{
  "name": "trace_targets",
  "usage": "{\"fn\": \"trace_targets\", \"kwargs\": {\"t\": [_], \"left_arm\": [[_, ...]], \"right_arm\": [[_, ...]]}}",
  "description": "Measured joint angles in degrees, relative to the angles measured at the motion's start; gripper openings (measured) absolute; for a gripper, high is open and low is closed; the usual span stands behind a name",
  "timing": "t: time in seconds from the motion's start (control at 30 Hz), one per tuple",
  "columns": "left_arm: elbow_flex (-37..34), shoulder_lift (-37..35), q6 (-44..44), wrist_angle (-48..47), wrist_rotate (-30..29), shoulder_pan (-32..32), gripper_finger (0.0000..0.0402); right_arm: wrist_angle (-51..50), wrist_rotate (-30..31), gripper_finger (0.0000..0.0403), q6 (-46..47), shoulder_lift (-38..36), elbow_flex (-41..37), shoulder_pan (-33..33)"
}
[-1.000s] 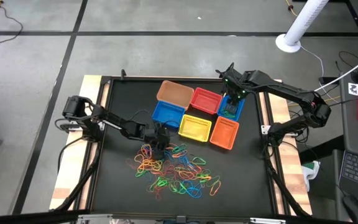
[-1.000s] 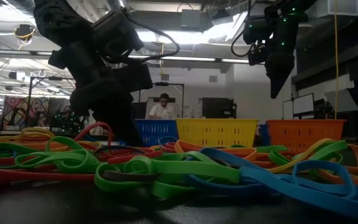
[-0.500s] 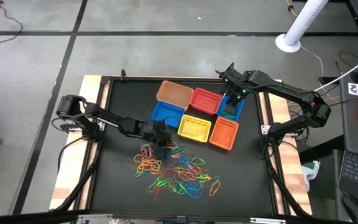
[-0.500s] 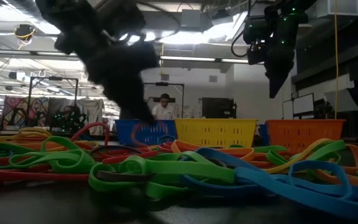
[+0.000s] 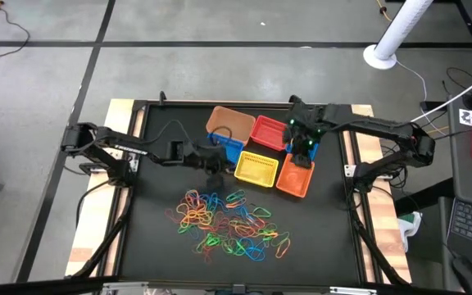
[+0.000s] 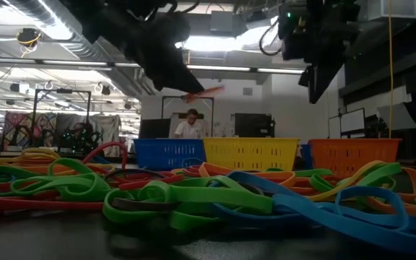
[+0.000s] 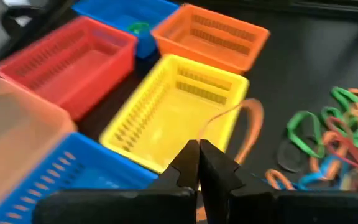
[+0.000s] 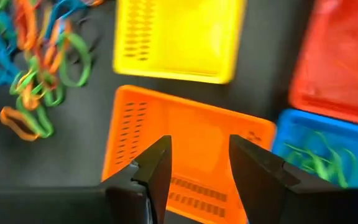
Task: Sort rubber bands into baskets
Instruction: Put the orange rubber band into the left blue basket
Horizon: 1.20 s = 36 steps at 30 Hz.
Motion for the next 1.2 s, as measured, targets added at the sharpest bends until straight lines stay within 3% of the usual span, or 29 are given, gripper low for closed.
{"fn": "trace_targets", "kwargs": {"t": [0.2, 0.57, 0.8, 0.97, 1.2], "left_arm": [[0.0, -0.4, 2.1, -0.2, -0.2, 5.0, 0.0002], [-0.1, -0.4, 3.5, -3.9, -0.2, 11.4, 0.001], [-0.1, -0.4, 3.5, -7.7, -0.2, 12.6, 0.0012], [-0.1, -0.3, 3.4, -8.3, -0.7, 12.6, 0.0052], [-0.1, -0.3, 2.8, -9.0, -1.4, 12.4, 0.0122]], "right_arm": [[2.0, 1.3, 0.0161, 2.1, 0.0, 0.0, 13.0], [3.4, 14.9, 0.0161, 19.2, 0.0, 0.0, 37.0], [10.2, 23.0, 0.0161, 27.6, 1.2, 0.0, 50.1], [13.7, 25.3, 0.0161, 28.1, 5.8, 0.0, 56.6], [16.9, 25.1, 0.0161, 28.1, 14.1, 0.0, 60.8]]}}
